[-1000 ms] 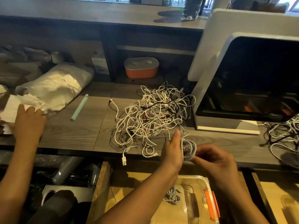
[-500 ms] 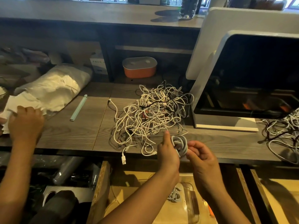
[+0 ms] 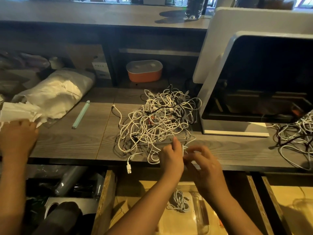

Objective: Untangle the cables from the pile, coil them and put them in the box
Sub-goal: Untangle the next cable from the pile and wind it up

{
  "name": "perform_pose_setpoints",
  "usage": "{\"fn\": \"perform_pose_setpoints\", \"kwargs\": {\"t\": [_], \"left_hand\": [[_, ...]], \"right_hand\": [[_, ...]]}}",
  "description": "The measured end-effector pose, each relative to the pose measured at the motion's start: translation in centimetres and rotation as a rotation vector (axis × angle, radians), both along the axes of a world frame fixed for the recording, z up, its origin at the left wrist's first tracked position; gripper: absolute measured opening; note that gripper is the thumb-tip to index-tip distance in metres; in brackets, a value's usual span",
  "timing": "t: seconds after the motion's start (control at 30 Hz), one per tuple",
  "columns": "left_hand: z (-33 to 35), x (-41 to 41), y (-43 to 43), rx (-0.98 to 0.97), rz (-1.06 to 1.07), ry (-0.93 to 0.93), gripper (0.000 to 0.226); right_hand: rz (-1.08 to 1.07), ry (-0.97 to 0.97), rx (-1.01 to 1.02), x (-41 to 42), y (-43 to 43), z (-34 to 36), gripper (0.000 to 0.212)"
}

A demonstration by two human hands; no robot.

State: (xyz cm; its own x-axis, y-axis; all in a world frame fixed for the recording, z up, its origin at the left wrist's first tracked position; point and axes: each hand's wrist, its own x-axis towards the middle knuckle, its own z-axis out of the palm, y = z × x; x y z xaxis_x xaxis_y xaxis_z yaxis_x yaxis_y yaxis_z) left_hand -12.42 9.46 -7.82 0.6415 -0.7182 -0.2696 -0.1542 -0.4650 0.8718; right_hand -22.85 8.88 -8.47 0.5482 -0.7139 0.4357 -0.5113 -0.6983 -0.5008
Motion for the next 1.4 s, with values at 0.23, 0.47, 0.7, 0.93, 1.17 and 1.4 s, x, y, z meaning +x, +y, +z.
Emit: {"fn": "perform_pose_setpoints", "kwargs": {"t": [0.23,0.47,0.7,0.93,1.17,1.4], "left_hand": [[-1.7,1.1,-0.9,-0.004,0.116,0.144,0.054],[-0.3,2.6,-2.2,0.035,0.249,0.325,0.049],[0.1,1.2,-2.1,-0.101,0.277,0.736,0.056],[0.1,-0.5,-1.4,-0.151,0.118,0.812,0.051],[-0.7,-0.8,-0.4,-0.081,-0.025,0.608,0.058],[0.0,-0.2,0.4,-0.045,-0.14,0.385,0.048]], "right_hand": [[-0.22,-0.563,0.675,0.8,0.5,0.9,0.012],[0.001,-0.577,0.707,1.9,1.6,2.0,0.023],[0.095,-0.275,0.529,-0.5,-1.3,2.0,0.057],[0.007,-0.19,0.474,-0.8,-2.3,1.5,0.07],[-0.011,-0.028,0.455,-1.7,-3.0,1.3,0.063],[0.002,-0.146,0.615,-2.6,-3.2,1.4,0.057]]}}
